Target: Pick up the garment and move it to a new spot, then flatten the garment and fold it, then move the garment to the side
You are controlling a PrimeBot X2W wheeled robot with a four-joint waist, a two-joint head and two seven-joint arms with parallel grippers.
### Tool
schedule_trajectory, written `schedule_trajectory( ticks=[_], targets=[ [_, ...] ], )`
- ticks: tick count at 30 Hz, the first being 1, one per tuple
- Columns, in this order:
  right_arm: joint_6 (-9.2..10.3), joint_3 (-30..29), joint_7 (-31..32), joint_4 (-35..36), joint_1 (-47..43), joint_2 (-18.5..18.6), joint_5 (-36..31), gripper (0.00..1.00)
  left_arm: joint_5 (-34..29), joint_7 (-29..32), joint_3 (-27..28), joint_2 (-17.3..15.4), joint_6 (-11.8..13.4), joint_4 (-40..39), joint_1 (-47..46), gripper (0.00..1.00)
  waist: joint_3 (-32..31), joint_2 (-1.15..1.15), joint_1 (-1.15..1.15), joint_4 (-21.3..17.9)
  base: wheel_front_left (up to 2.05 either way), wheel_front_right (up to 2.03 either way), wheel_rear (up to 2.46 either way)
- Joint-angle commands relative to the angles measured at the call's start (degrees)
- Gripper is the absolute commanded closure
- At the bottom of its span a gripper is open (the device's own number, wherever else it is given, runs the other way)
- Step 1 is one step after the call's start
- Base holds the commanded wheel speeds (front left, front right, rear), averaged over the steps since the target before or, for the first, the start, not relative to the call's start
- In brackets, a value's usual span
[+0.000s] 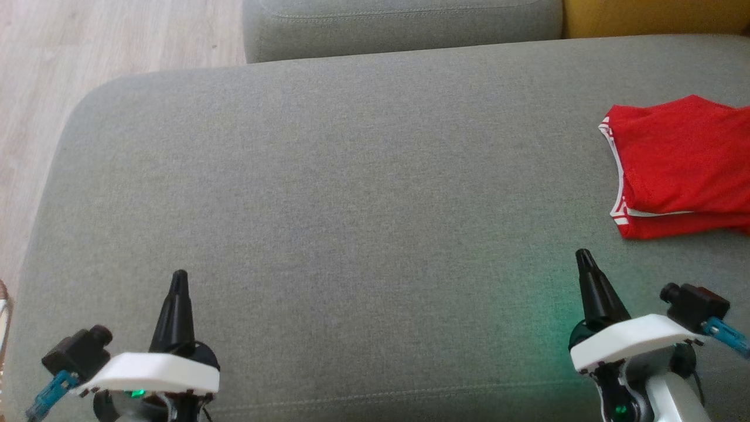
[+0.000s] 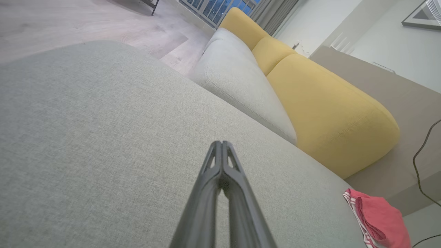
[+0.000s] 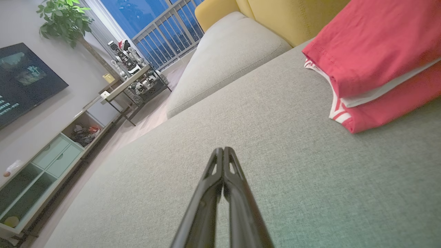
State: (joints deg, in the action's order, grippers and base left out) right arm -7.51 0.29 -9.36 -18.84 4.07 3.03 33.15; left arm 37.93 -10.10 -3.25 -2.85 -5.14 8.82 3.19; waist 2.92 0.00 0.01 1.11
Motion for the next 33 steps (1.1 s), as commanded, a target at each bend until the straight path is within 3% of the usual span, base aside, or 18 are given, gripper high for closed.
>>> schedule_trajectory(
  ticks=[1,33],
  targets=[
    [0.01,-0.15,0.54,2.14,2.16,0.37,1.91,1.00,1.75,0.39,1.03,-0.81,-0.61,-1.51,-2.74,1.00,-0.05,0.00,0.00,-0.02,0.00,0.00,0.00],
    [0.01,-2.18,5.70,3.11,2.11,0.43,22.47,1.00,21.13,5.43,3.25,-1.17,-1.23,0.81,-5.01,1.00,-1.00,0.00,0.00,-0.41,0.00,0.00,0.00]
  ],
)
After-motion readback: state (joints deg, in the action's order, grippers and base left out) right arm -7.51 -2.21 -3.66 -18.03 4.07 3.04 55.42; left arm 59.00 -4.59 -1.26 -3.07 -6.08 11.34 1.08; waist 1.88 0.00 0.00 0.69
